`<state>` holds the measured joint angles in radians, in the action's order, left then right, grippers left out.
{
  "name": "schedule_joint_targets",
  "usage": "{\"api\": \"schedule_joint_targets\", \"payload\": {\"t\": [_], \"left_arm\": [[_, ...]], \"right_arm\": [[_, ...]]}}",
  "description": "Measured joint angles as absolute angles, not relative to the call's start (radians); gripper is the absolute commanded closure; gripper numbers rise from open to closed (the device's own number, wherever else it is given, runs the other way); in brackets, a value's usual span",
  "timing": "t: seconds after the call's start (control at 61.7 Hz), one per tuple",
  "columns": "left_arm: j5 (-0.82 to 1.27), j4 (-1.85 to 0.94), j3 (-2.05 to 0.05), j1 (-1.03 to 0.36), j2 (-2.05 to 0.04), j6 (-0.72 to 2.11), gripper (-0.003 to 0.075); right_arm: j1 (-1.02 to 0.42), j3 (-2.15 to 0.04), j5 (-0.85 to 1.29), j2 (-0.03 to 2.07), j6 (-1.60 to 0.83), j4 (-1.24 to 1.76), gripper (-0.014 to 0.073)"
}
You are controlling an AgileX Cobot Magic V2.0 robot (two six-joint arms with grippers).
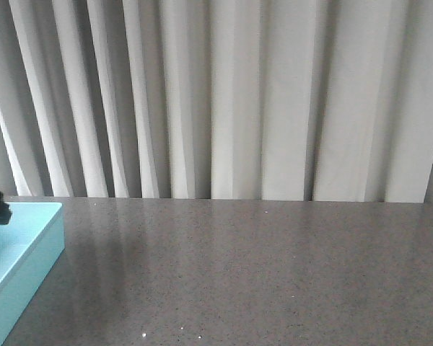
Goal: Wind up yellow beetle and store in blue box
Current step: 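Lower the beetle into the blue box and open the left gripper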
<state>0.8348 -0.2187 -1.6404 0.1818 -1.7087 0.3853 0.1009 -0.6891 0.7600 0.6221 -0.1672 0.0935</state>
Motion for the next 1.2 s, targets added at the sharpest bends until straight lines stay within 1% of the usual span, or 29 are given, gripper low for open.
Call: {"api": "schedule_joint_targets", "payload": {"t": [0.195, 0.292, 0.389, 0.47, 0.6, 0.924, 1.054, 1.151, 1.2], "left_arm": [[0.885, -0.175, -1.640, -0.004, -1.596, 0.384, 0.0144], [0.936, -0.143, -1.640, -0.065, -1.549, 0.353, 0.0144], [0.989, -0.086, -1.638, -0.094, -1.504, 0.285, 0.0144], [0.993, -0.038, -1.603, -0.096, -1.450, 0.210, 0.0144], [0.930, 0.016, -1.472, -0.096, -1.336, 0.144, 0.0144], [0.724, 0.022, -1.004, -0.096, -0.985, 0.076, 0.0144], [0.669, 0.022, -0.857, -0.096, -0.874, 0.041, 0.0145], [0.622, 0.022, -0.766, -0.096, -0.797, 0.027, 0.0171], [0.601, 0.023, -0.731, -0.096, -0.766, 0.025, 0.0199]], "right_arm": [[0.101, -0.689, 0.760, 0.622, -0.167, 0.094, 0.0087], [0.101, -0.689, 0.760, 0.622, -0.167, 0.094, 0.0087], [0.101, -0.689, 0.760, 0.622, -0.167, 0.094, 0.0087], [0.101, -0.689, 0.760, 0.622, -0.167, 0.094, 0.0087], [0.101, -0.689, 0.760, 0.622, -0.167, 0.094, 0.0087], [0.101, -0.689, 0.760, 0.622, -0.167, 0.094, 0.0087], [0.101, -0.689, 0.760, 0.622, -0.167, 0.094, 0.0087], [0.101, -0.689, 0.760, 0.622, -0.167, 0.094, 0.0097], [0.101, -0.689, 0.760, 0.622, -0.167, 0.099, 0.0115]]}}
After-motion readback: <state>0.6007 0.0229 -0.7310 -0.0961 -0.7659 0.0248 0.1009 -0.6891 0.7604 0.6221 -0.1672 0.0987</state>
